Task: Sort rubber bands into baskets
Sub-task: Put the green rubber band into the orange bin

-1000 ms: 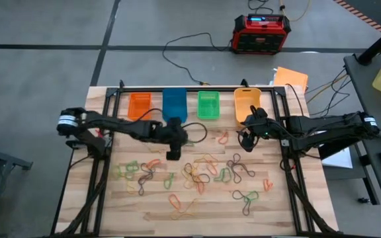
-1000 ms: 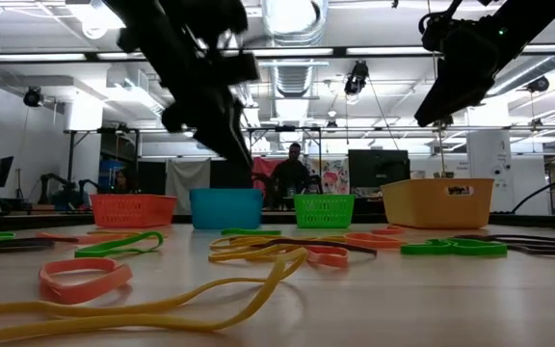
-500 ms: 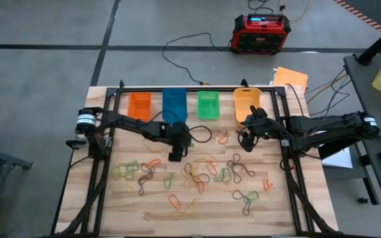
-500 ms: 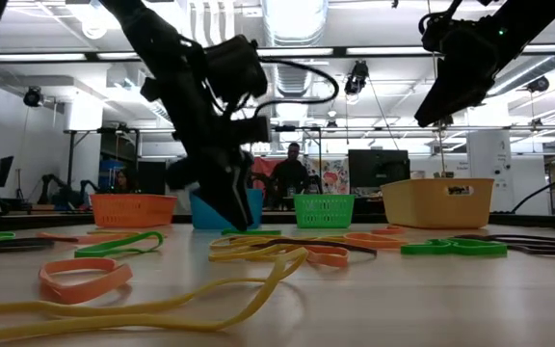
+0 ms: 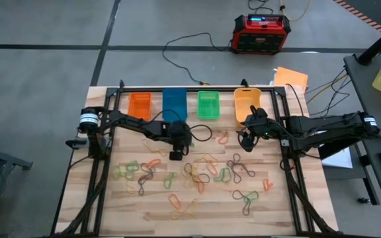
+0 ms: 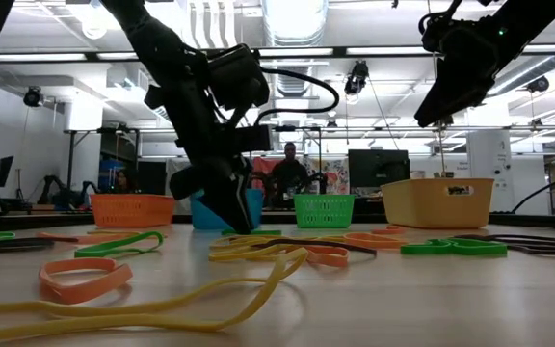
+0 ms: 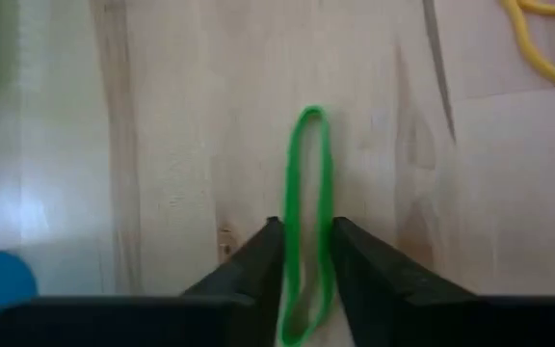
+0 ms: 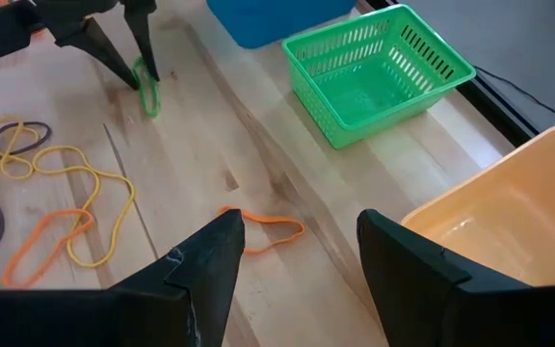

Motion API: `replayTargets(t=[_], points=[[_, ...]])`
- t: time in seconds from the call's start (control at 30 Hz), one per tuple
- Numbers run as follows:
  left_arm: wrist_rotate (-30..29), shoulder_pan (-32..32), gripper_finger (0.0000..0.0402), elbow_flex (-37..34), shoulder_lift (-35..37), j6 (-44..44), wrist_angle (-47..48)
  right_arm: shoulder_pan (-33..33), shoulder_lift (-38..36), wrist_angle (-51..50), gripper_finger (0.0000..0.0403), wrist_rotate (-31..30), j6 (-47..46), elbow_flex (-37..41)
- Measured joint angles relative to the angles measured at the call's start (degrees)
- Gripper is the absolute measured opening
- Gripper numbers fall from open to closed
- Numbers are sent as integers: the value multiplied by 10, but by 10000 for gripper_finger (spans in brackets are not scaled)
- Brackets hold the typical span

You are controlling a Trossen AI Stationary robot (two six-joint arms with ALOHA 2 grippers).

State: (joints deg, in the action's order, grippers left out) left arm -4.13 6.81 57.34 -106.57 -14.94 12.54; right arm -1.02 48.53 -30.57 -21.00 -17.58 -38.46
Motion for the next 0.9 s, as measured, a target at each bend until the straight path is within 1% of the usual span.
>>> replayTargets(t=[0.07,0.13,0.37,0.53,0.77,0.9], points=[[4,0,24,0,0,0,0,0,0,0,199,0,0,0],[10,0,7,0,-1,5,0,0,0,0,199,0,0,0],[15,-2,1,0,4,32,3,0,0,0,199,0,0,0],[15,-6,0,-2,38,41,6,0,2,10,199,0,8,2],[16,-7,0,-1,126,62,-5,0,4,124,199,2,71,37],[16,-7,0,-1,184,68,-7,0,4,222,199,13,116,75]])
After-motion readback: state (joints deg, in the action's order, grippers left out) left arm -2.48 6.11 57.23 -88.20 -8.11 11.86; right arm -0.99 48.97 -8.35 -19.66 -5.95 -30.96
